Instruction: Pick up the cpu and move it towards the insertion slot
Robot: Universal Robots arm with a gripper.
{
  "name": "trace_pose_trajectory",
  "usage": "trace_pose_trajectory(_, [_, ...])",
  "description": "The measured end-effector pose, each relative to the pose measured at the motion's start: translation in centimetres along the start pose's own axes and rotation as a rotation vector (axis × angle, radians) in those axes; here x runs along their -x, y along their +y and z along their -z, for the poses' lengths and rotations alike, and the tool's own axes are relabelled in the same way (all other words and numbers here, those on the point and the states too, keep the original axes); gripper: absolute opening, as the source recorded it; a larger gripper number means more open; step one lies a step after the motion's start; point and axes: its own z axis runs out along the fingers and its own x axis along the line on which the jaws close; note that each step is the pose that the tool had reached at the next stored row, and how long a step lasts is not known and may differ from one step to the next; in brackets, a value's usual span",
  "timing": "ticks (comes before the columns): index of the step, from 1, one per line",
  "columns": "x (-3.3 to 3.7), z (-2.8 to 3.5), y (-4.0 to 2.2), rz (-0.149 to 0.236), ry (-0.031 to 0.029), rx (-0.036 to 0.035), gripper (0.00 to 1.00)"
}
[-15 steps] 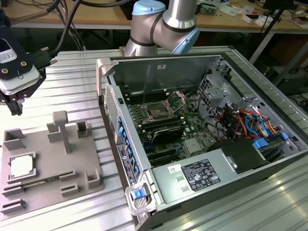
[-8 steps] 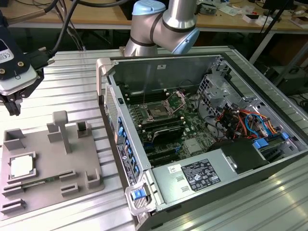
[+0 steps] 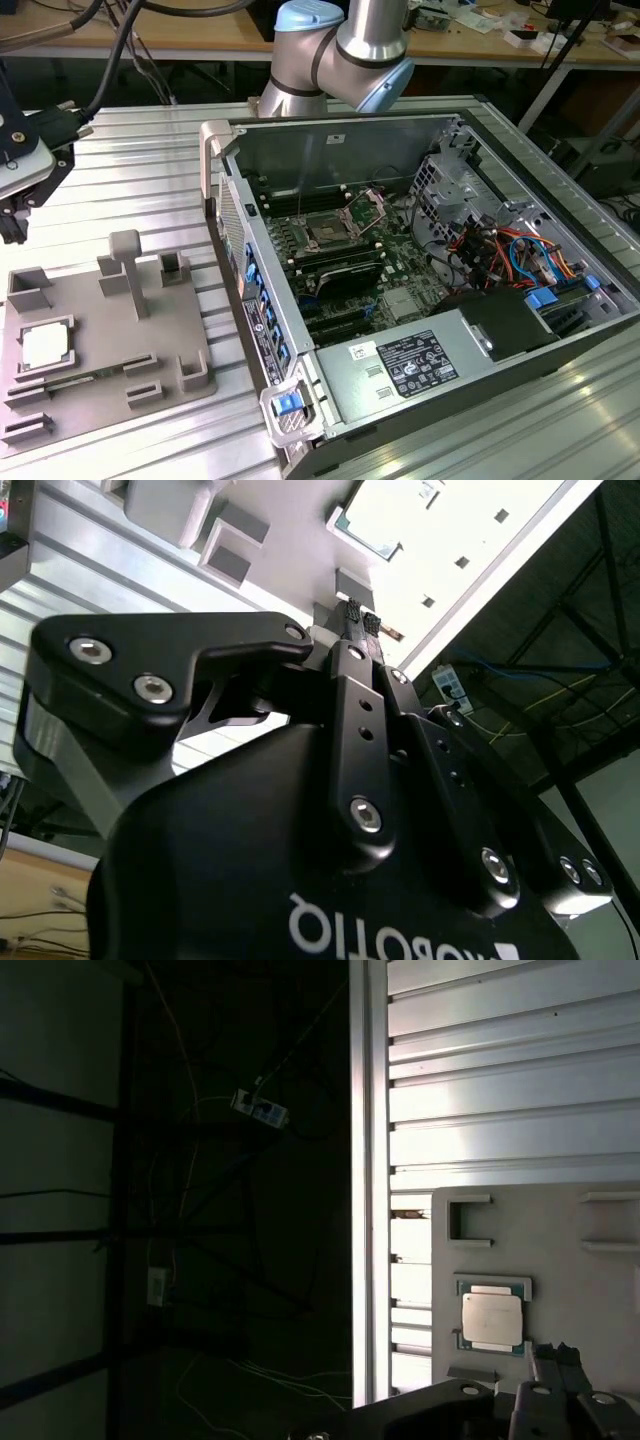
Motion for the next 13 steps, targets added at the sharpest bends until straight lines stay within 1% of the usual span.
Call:
trace_pose_trajectory(10, [-0.02, 0.00, 0.01, 0.000, 0.0000, 0.0002, 0.11])
trace_pose_trajectory(11, [-0.02, 0.00, 0.01, 0.000, 0.0000, 0.0002, 0.17])
trace_pose_trajectory(12, [-0.02, 0.00, 0.01, 0.000, 0.0000, 0.0002, 0.17])
trace_pose_trajectory(13, [-0.02, 0.00, 0.01, 0.000, 0.0001, 0.0002, 0.24])
